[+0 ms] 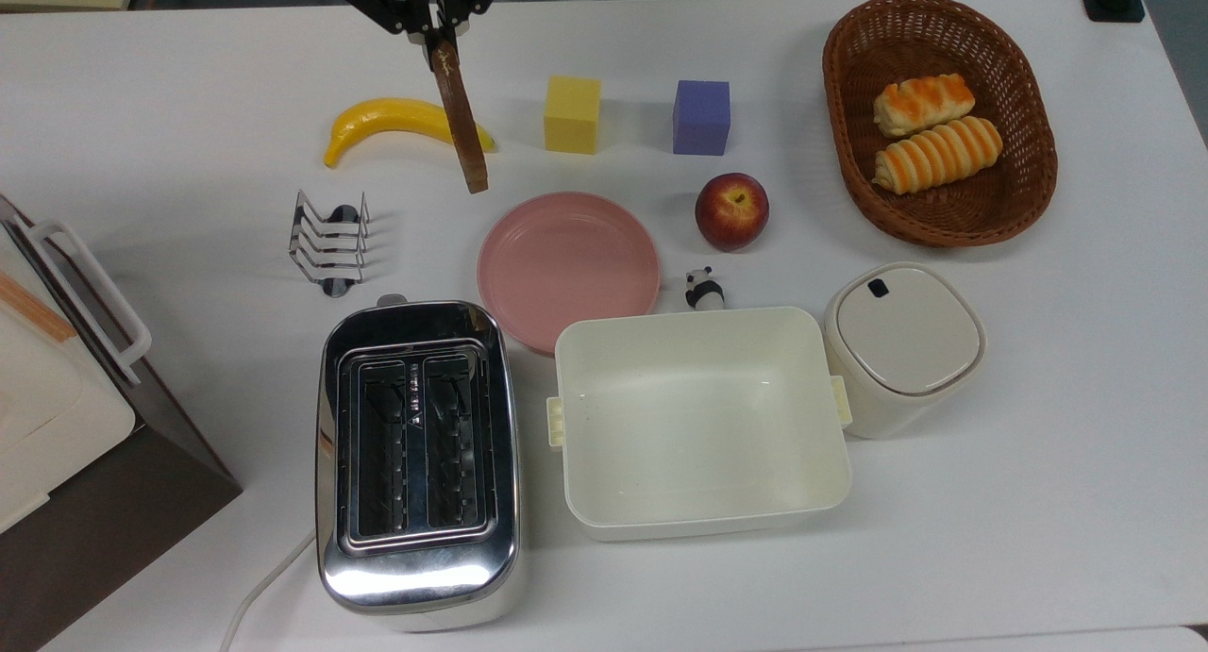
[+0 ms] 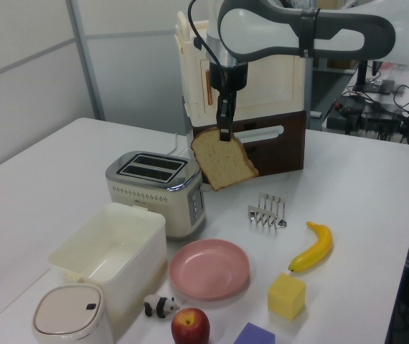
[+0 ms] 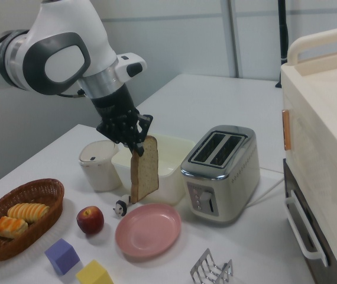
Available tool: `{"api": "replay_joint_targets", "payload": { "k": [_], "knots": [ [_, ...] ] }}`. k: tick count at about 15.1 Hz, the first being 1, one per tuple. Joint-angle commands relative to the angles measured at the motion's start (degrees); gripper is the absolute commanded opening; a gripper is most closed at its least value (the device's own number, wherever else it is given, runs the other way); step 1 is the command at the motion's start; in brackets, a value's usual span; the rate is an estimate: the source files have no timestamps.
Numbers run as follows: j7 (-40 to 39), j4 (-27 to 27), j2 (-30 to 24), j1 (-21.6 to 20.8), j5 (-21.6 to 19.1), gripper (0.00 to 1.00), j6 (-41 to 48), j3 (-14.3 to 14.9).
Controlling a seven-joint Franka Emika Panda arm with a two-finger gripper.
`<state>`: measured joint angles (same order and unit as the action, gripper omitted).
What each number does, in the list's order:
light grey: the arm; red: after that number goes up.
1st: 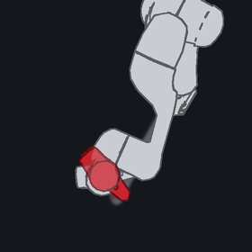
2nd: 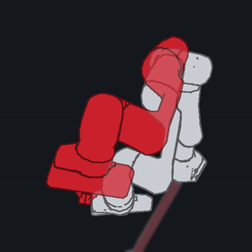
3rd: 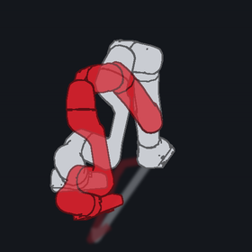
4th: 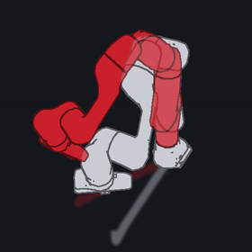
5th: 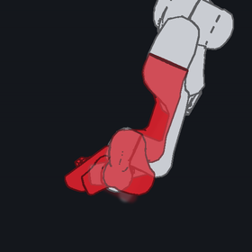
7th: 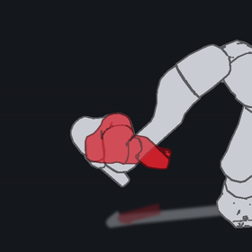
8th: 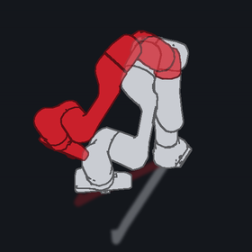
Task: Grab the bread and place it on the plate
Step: 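Carry the held toast slice over the pink plate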
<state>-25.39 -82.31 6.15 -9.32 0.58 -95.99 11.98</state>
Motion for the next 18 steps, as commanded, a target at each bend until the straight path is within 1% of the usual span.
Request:
{"api": "replay_joint_targets", "payload": {
  "k": [1,4,5,6,10,14,18],
  "knots": [
    [-1.68,-1.54,-1.58,-0.52,-0.05,0.0,1.07,0.06],
    [-1.68,-1.89,-1.67,-1.04,-0.14,0.0,1.95,-0.55],
    [-1.68,-1.81,-1.67,-1.22,-0.14,0.0,2.04,-1.25],
    [-1.51,-1.81,-1.59,-1.05,-0.14,0.0,2.04,-2.65],
    [-1.16,-1.98,-0.8,-1.13,-0.14,0.0,1.78,-4.95],
    [-0.98,-1.54,1.05,-1.22,-0.05,0.0,0.99,-5.48],
    [-0.8,-1.54,1.14,-1.4,0.04,0.0,-0.07,-5.57]
  ]
}}
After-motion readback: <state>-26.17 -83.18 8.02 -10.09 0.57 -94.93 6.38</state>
